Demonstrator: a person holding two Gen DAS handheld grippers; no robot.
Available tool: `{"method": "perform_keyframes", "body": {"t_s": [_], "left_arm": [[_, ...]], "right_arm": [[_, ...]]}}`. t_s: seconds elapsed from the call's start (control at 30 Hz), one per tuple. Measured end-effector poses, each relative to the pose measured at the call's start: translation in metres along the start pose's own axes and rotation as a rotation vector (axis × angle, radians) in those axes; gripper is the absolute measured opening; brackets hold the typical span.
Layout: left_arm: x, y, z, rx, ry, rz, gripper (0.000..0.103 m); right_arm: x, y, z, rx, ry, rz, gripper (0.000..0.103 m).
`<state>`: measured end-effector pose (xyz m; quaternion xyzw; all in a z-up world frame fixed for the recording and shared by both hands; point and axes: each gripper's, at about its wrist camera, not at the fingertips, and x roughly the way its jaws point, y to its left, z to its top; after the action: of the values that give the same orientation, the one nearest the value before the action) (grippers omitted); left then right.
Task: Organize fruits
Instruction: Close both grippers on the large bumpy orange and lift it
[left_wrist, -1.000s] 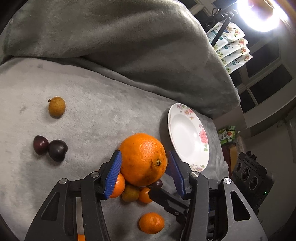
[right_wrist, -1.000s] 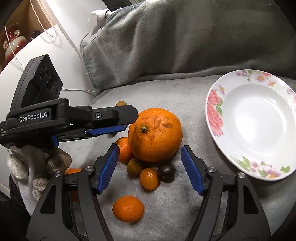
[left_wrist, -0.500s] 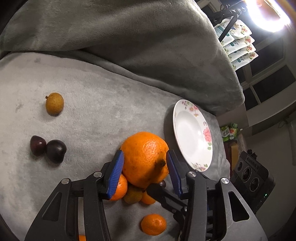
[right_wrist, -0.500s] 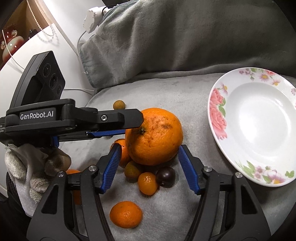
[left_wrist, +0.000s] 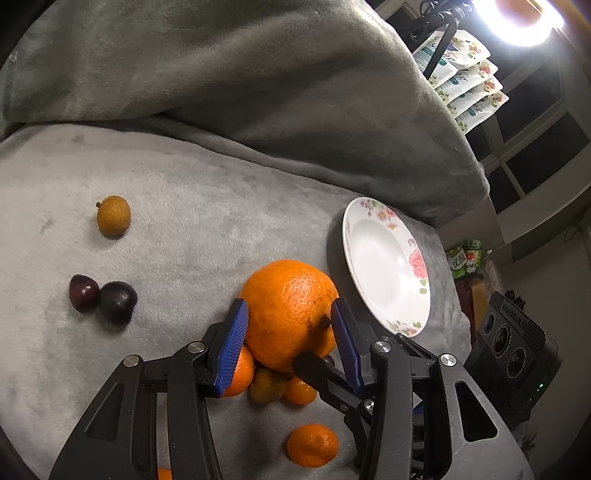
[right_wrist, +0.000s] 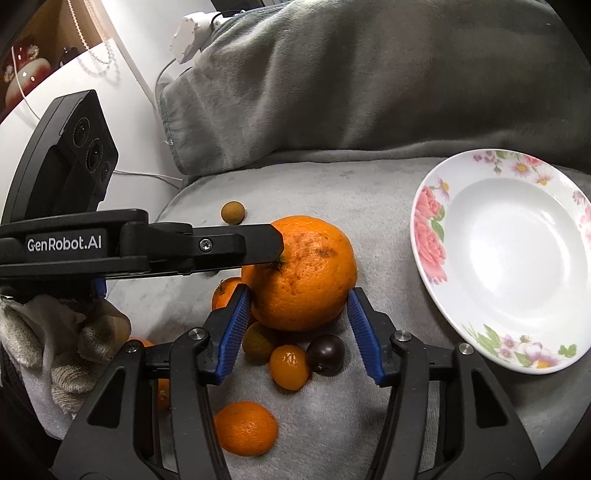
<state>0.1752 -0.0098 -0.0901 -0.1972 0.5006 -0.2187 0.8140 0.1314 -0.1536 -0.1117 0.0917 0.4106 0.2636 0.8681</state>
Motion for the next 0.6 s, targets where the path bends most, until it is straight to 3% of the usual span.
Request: {"method": "perform_keyframes", "body": {"t_s": [0.6], "left_arm": [[-0.012,-0.035,-0.002,0.08,-0.065,-0.003,0.044]], "right_arm": [[-0.041,-0.002,0.001,-0.023,-0.09,-0.035,0.056]]}}
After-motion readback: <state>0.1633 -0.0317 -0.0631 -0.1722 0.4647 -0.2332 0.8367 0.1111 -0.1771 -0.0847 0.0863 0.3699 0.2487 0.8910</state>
